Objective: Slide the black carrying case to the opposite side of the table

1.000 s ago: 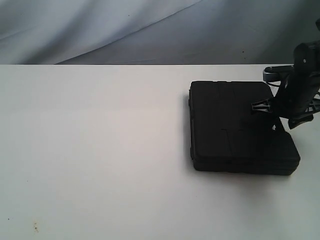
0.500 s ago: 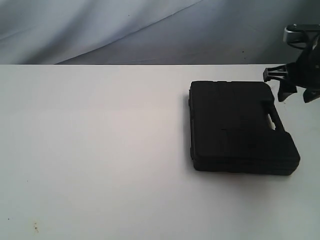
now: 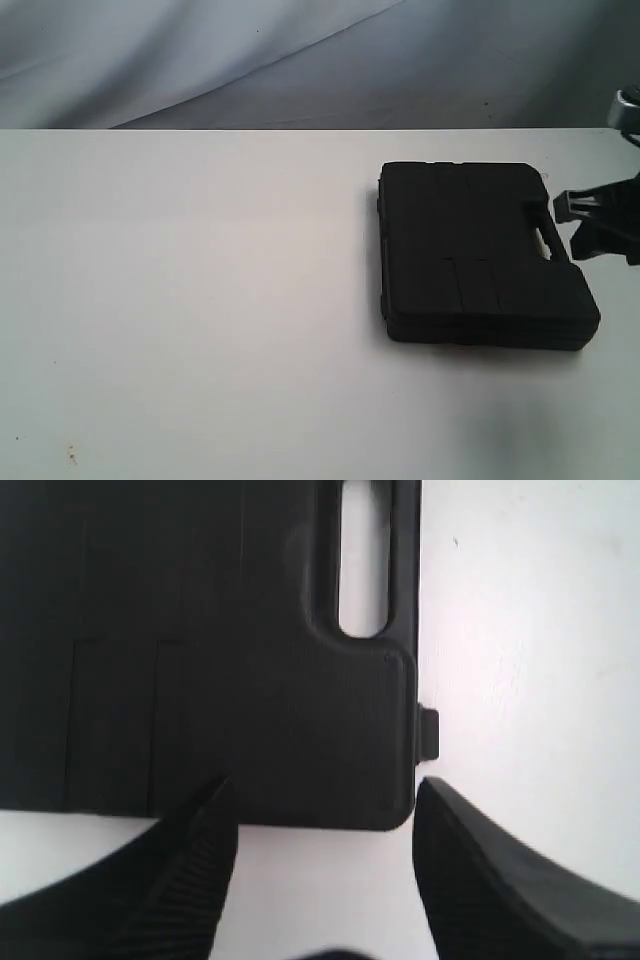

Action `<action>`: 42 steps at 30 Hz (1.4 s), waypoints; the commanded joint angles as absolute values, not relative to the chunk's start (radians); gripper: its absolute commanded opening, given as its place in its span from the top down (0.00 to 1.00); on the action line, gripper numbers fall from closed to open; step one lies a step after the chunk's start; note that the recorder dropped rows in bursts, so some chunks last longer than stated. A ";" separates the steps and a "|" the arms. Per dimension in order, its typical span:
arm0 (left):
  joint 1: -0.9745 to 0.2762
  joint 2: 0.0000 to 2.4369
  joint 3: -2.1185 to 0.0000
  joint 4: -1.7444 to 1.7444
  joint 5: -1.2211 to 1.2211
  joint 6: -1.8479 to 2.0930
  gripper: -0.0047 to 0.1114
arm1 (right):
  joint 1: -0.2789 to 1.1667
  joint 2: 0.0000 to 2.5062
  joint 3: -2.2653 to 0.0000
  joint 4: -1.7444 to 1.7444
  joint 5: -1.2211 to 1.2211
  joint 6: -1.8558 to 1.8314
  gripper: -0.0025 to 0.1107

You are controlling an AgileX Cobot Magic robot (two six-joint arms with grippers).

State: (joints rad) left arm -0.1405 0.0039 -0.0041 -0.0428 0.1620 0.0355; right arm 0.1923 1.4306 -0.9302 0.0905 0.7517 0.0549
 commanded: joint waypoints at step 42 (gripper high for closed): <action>-0.138 0.000 0.000 -0.043 0.154 0.035 0.96 | 0.190 0.290 -0.393 0.125 0.455 -0.093 0.98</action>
State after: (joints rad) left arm -0.1405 0.0039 -0.0041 -0.0428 0.1620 0.0355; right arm 0.1923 0.2941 -0.4006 0.1603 0.5244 -0.0985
